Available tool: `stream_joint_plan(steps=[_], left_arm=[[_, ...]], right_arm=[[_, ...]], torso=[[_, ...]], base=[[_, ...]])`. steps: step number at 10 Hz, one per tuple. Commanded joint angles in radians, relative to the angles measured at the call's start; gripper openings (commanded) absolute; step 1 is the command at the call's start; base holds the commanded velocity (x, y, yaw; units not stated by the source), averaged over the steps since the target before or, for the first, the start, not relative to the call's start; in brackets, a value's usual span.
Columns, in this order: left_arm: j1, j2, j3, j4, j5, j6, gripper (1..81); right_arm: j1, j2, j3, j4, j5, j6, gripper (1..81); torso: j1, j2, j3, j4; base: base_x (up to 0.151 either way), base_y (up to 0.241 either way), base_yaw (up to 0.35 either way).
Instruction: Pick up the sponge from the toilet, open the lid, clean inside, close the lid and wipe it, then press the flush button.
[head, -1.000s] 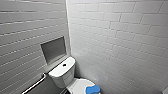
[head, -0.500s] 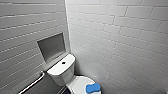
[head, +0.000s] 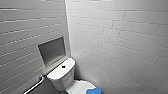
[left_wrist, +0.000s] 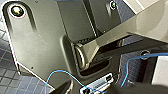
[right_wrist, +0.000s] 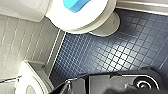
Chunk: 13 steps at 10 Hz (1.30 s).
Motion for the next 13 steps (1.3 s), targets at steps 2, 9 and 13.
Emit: stream_joint_plan(steps=[2,9,13], left_arm=[[0.019,0.038,-0.059,-0.003,0.064,-0.003,81.1],[0.062,0.075,-0.084,-0.031,0.059,-0.011,81.1],[0.099,0.088,-0.026,-0.055,0.056,-0.009,81.1]], right_arm=[[0.162,-0.029,0.011,0.055,-0.059,0.001,81.1],[0.243,0.027,-0.031,0.093,-0.056,0.089,81.1],[0.274,0.079,-0.095,0.118,-0.048,0.221,81.1]], torso=[[0.082,-0.128,-0.109,0.0],[0.235,-0.366,-0.207,0.0],[0.327,-0.515,-0.216,0.0]], base=[[0.0,0.0,0.0],[0.0,0.0,0.0],[0.0,0.0,0.0]])
